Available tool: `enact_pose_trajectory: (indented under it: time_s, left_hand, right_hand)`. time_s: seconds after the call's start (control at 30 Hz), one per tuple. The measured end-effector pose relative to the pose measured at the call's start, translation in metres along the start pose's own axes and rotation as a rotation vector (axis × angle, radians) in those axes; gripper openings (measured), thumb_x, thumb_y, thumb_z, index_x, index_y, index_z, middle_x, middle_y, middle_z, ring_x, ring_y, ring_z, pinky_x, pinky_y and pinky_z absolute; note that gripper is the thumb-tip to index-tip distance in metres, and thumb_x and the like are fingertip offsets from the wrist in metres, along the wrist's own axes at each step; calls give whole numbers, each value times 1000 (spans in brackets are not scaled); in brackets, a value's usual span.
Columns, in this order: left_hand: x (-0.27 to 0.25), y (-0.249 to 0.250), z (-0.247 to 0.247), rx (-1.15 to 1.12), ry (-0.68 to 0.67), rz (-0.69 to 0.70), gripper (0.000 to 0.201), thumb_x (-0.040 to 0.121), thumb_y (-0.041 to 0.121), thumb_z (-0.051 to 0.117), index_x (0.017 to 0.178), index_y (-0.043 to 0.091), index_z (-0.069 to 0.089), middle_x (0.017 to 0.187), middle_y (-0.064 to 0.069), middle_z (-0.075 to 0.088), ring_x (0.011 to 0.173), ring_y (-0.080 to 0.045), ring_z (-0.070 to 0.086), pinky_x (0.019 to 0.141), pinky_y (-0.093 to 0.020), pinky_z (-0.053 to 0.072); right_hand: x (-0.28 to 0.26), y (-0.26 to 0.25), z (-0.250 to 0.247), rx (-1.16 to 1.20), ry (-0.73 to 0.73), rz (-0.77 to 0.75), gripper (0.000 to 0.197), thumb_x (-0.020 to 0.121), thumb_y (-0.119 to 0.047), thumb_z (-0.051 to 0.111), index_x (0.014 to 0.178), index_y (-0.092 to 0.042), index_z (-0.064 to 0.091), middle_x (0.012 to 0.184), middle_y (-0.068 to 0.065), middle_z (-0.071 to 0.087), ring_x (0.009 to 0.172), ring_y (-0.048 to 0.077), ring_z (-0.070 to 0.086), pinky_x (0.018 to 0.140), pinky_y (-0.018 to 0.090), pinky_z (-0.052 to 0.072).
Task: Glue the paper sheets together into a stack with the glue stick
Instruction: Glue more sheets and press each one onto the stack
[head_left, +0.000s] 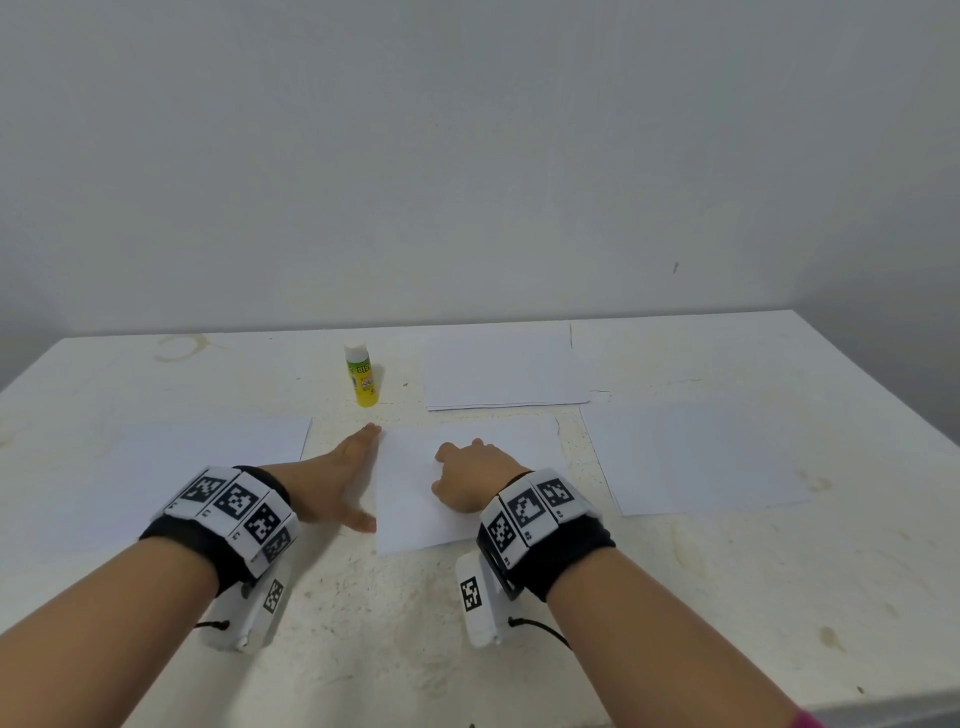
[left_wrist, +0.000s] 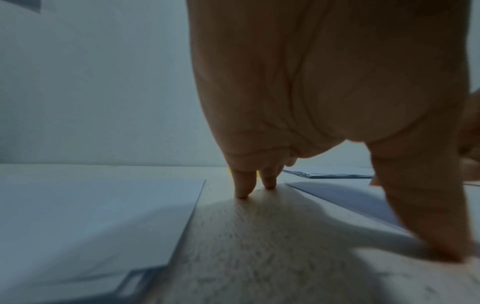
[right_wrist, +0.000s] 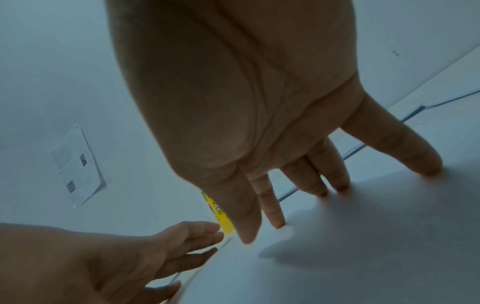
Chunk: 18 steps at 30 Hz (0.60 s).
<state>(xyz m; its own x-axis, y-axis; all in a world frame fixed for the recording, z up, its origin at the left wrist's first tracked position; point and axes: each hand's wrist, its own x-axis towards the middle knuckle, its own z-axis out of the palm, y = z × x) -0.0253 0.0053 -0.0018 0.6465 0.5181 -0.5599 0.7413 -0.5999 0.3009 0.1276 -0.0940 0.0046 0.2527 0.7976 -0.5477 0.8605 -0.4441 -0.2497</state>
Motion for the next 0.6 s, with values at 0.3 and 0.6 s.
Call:
enact_pose_trajectory:
  time_s: [0.3, 0.6]
  left_hand:
    - [7, 5, 6, 144, 8, 36, 110, 82, 70, 48, 151, 13, -16, 157, 0, -25, 147, -18, -10, 118, -31, 2]
    - [12, 9, 6, 335, 60, 13, 125, 65, 83, 50, 153, 12, -3, 160, 1, -8, 146, -20, 4, 118, -41, 20]
  right_hand:
    - [-2, -8, 7, -157, 105, -1, 53, 94, -13, 49, 141, -7, 26, 137, 19, 44, 135, 35, 30, 108, 42, 31]
    - [1, -9, 10, -258, 123, -17, 53, 96, -14, 46, 143, -8, 23, 129, 17, 54, 134, 37, 31, 106, 42, 31]
